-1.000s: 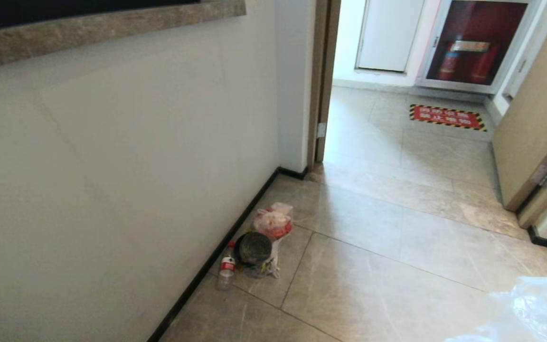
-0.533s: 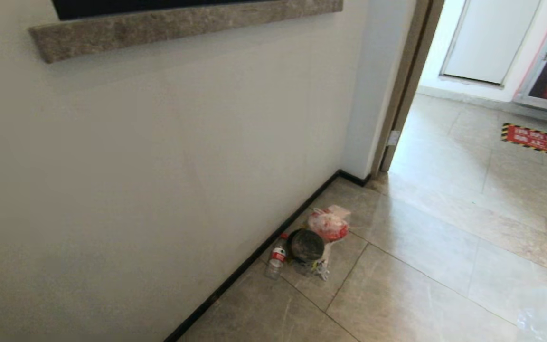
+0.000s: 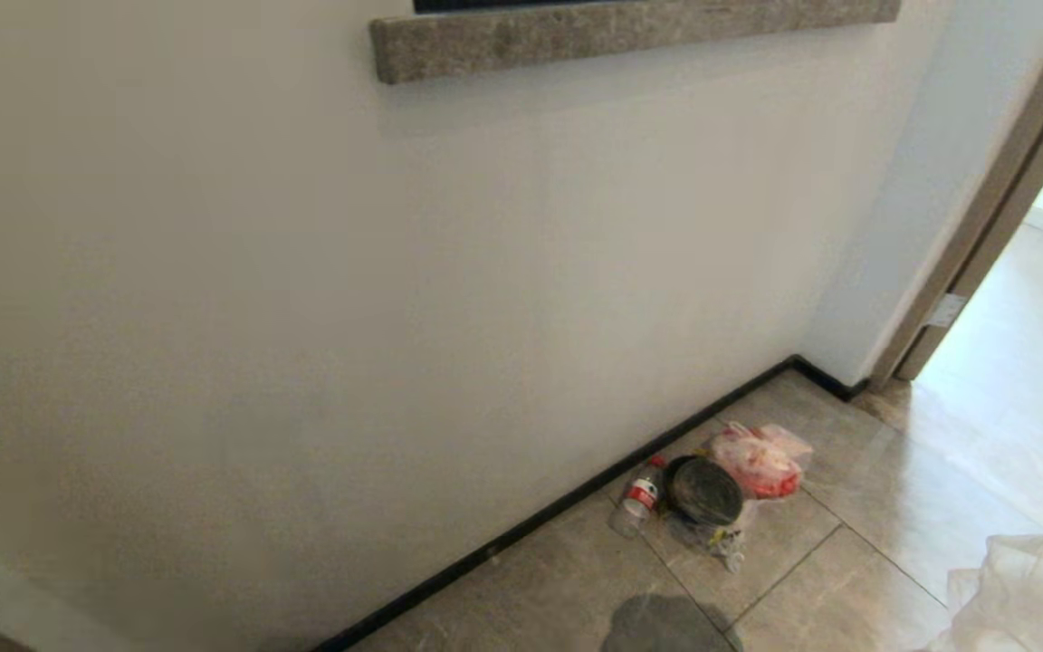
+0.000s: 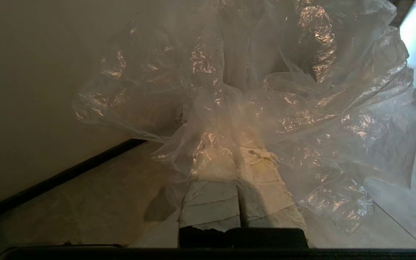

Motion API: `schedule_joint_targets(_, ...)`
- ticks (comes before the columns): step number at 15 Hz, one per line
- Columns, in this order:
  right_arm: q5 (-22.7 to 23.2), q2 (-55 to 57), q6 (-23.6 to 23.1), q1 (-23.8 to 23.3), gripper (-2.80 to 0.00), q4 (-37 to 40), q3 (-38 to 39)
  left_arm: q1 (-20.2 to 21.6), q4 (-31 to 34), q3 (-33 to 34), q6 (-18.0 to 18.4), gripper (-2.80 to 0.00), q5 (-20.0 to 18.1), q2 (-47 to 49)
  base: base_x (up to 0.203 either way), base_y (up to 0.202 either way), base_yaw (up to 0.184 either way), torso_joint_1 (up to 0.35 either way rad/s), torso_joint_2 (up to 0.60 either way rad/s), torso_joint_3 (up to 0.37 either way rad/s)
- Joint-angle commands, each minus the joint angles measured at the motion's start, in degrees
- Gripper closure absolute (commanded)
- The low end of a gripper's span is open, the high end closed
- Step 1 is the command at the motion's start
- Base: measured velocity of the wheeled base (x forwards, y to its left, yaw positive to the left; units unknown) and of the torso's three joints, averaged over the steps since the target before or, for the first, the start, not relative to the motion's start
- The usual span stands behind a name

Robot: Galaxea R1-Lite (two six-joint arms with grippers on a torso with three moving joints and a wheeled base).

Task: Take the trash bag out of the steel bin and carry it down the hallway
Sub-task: Put the trash bag at the door

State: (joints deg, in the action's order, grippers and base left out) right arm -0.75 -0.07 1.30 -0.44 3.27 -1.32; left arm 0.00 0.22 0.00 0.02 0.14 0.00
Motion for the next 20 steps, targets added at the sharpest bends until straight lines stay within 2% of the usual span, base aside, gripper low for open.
schedule_joint_targets(1,0.03,0.07,0.02,0.00,0.00,-0.02,0.00,0.00,-0.04,-0.08,0.06,0.00,0.08,0.00,-0.002,-0.007,0.173,0.004,0.01,0.001)
schedule_joint_targets(17,0.05,0.07,0.20,0.00,0.00,0.07,0.00,0.00,-0.04,0.00,0.06,0.00,0.03,0.00,0.000,-0.011,0.173,0.002,0.00,0.004)
schedule_joint_targets(20,0.06,0.07,-0.07,0.00,0.00,0.07,0.07,0.00,-0.04,0.00,0.06,0.00,0.03,0.00,0.000,-0.007,0.079,-0.001,0.00,0.002)
